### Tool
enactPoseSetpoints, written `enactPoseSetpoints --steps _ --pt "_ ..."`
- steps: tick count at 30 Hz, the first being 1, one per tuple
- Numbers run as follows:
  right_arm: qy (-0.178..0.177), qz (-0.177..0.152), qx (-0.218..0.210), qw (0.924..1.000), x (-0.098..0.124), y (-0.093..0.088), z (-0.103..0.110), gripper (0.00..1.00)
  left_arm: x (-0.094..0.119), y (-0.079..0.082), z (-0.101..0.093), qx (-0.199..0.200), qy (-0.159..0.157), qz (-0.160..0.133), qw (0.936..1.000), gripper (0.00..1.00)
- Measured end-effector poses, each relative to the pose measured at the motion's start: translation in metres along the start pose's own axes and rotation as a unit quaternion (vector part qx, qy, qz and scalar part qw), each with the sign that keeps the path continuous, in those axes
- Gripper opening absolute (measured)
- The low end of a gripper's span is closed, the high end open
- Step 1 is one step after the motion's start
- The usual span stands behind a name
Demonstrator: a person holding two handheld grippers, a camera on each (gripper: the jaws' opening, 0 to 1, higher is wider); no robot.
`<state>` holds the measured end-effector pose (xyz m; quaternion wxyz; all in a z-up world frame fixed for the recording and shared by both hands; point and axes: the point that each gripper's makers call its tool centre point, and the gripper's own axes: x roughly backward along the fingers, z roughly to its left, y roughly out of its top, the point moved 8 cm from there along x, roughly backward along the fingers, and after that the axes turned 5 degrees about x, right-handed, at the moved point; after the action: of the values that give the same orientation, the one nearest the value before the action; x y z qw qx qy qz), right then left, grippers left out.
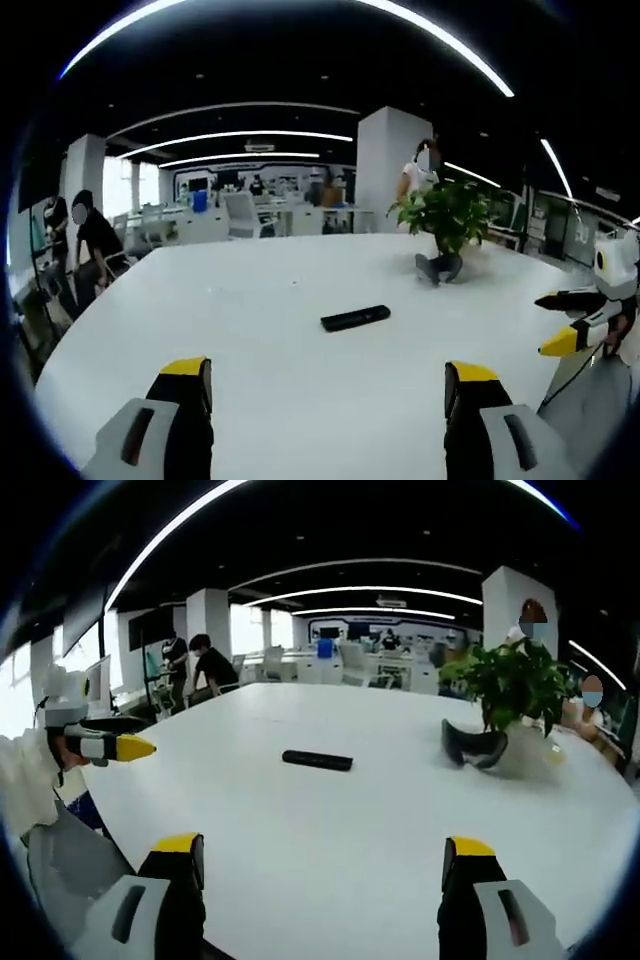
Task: Press the specified remote control buttons in sequence, fully releasing each button before pressing the next.
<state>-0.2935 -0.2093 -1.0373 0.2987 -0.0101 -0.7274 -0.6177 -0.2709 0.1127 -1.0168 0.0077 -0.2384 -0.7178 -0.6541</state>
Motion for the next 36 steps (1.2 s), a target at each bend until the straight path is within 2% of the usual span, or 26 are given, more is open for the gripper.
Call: enactPoseSetpoints --steps 2,4,8,10,11,13,15,17,23,27,36 --pt "0.001 0.001 0.002 1.0 0.0 0.0 0.0 0.99 0.01 -0.001 -0.003 0.001 0.003 -0.018 0.9998 1.0" --pt "0.0 0.004 0.003 1.0 -0.001 -0.001 0.0 0.98 0.017 -0.005 -0.003 -0.015 0.014 -0.024 0.9995 1.0" --pt "0.0 0.004 0.003 1.0 -0.001 0.0 0.001 0.98 0.026 -0.017 0.003 -0.008 0.045 -0.022 0.9987 1.0" --pt "-0.001 0.007 0.004 1.0 -0.001 -0.001 0.001 0.97 0.028 -0.024 0.005 0.014 0.054 -0.014 0.9984 1.0" --pt "-0.001 0.012 0.004 0.9999 -0.002 -0.002 0.001 0.97 0.029 -0.029 0.007 0.03 0.068 -0.001 0.9972 1.0" --pt "0.0 0.015 0.005 0.9999 -0.003 -0.002 0.001 0.97 0.027 -0.031 0.01 0.02 0.075 -0.003 0.9969 1.0" --pt "0.0 0.016 0.008 0.9998 -0.003 -0.003 0.001 0.97 0.027 -0.028 0.011 0.007 0.095 0.001 0.9955 1.0" --pt "0.001 0.021 0.009 0.9997 -0.004 -0.003 0.002 0.96 0.027 -0.027 0.011 0.009 0.095 -0.013 0.9953 1.0" --pt "-0.001 0.017 0.009 0.9998 -0.003 -0.003 0.001 0.96 0.034 -0.019 0.014 -0.017 0.128 -0.041 0.9908 1.0" --pt "0.0 0.016 0.008 0.9998 -0.003 -0.003 0.001 0.96 0.036 -0.017 0.016 0.012 0.124 -0.045 0.9912 1.0" --pt "0.003 0.013 0.009 0.9999 -0.001 -0.003 0.002 0.95 0.037 -0.018 0.015 0.002 0.134 -0.041 0.9902 1.0"
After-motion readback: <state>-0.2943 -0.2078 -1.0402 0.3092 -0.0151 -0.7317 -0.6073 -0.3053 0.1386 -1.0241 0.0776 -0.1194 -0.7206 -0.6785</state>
